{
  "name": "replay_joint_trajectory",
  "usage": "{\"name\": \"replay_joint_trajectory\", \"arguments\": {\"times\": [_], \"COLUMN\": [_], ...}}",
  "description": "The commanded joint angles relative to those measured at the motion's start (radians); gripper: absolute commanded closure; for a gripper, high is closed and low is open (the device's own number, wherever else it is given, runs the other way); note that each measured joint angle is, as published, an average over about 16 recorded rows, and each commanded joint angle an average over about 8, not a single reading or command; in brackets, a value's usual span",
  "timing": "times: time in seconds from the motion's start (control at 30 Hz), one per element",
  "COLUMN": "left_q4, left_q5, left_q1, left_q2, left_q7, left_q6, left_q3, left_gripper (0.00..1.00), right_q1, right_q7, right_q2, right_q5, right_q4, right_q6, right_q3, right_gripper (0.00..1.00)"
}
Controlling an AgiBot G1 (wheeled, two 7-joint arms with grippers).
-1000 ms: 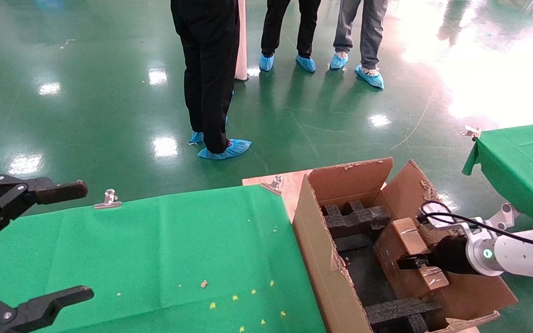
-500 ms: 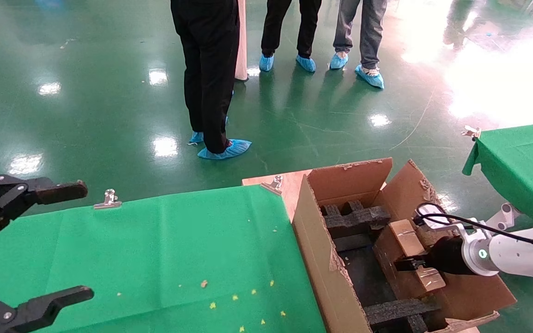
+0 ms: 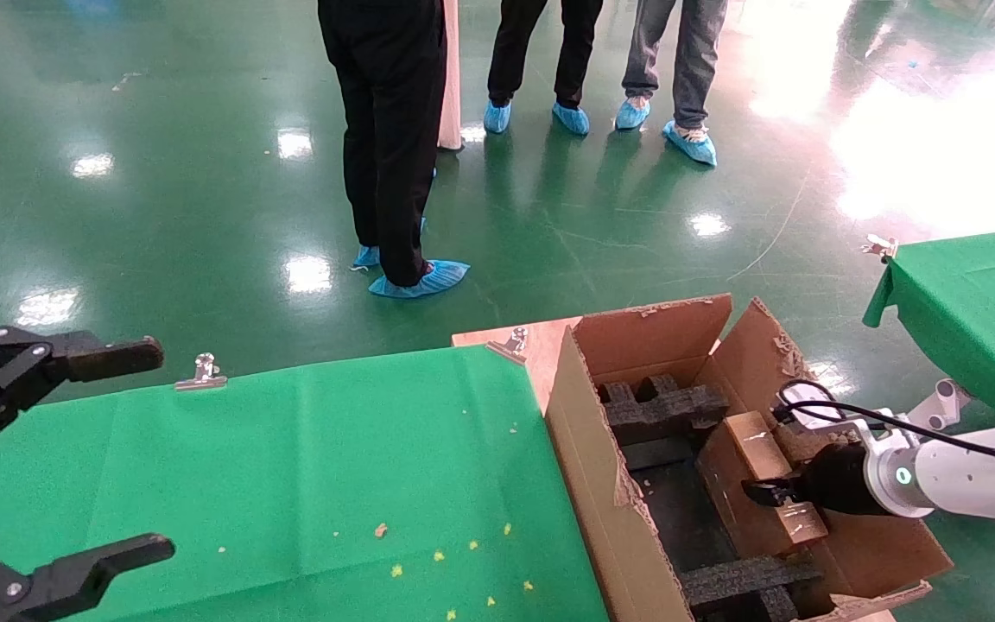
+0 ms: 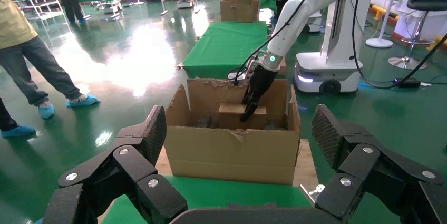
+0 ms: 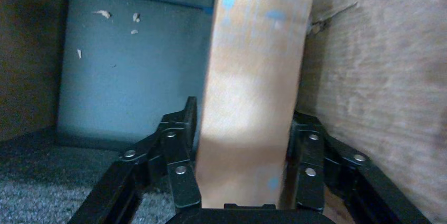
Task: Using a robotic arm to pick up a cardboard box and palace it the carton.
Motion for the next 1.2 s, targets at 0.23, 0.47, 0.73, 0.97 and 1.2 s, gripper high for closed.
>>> {"name": "replay_joint_trajectory", "arguments": {"times": [0.23, 0.47, 0.73, 0.97, 1.2], "left_q4": [0.0, 0.001, 0.001, 0.001, 0.001], "left_q5": [0.0, 0.0, -0.001, -0.001, -0.001], "left_q1": [0.0, 0.0, -0.001, -0.001, -0.001], "left_q2": [0.0, 0.0, 0.0, 0.0, -0.001], "left_q7": [0.0, 0.0, 0.001, 0.001, 0.001], "left_q6": [0.0, 0.0, 0.0, 0.0, 0.0], "left_q3": [0.0, 0.001, 0.001, 0.002, 0.002], "left_gripper": [0.0, 0.0, 0.0, 0.0, 0.0], "right_q1": [0.018, 0.049, 0.136, 0.24, 0.288], "right_q7": [-0.003, 0.002, -0.012, -0.088, -0.222], "right_q2": [0.013, 0.038, 0.095, 0.183, 0.198], "right_q5": [-0.007, -0.02, -0.04, -0.025, 0.092], "right_q4": [0.017, 0.052, 0.159, 0.36, 0.457], "right_q6": [0.005, 0.016, 0.043, 0.057, -0.042], "right_q3": [0.003, 0.006, 0.038, 0.121, 0.228], "right_gripper": [0.0, 0.0, 0.0, 0.0, 0.0]}}
